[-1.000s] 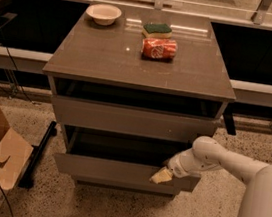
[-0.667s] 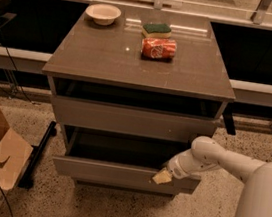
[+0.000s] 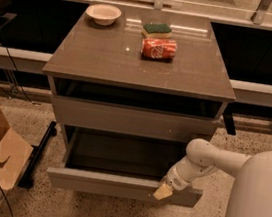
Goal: Open middle drawer
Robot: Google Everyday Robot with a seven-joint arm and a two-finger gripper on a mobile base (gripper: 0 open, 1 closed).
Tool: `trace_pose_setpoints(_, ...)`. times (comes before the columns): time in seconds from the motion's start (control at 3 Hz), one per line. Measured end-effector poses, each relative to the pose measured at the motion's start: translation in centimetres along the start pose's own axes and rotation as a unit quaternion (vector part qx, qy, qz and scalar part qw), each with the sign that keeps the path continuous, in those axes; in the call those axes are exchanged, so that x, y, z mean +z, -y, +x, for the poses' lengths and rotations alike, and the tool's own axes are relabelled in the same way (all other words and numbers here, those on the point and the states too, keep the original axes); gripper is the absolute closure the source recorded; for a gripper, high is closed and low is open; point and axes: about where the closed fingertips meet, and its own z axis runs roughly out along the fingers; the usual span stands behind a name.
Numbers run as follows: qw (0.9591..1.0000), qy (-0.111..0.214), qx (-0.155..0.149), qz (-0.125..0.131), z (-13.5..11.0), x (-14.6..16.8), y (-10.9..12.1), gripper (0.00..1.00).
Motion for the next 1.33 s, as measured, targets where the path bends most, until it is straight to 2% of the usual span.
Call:
trace_pose_setpoints(0.33, 1.0, 0.0, 0.0, 0.0, -0.2, 0.0, 0.1, 0.09)
trace_pose_setpoints(0.67, 1.0, -0.001, -0.001, 0.0, -0.1, 0.0, 0.0, 0.0)
trace_pose_setpoints(1.0, 1.0, -0.008, 0.001, -0.001, 0.8, 0.0, -0.9, 0.0)
trace_pose_setpoints(1.33, 0.9998, -0.012, 0.007, -0.012, 2.2, 0.4, -2.8, 0.0)
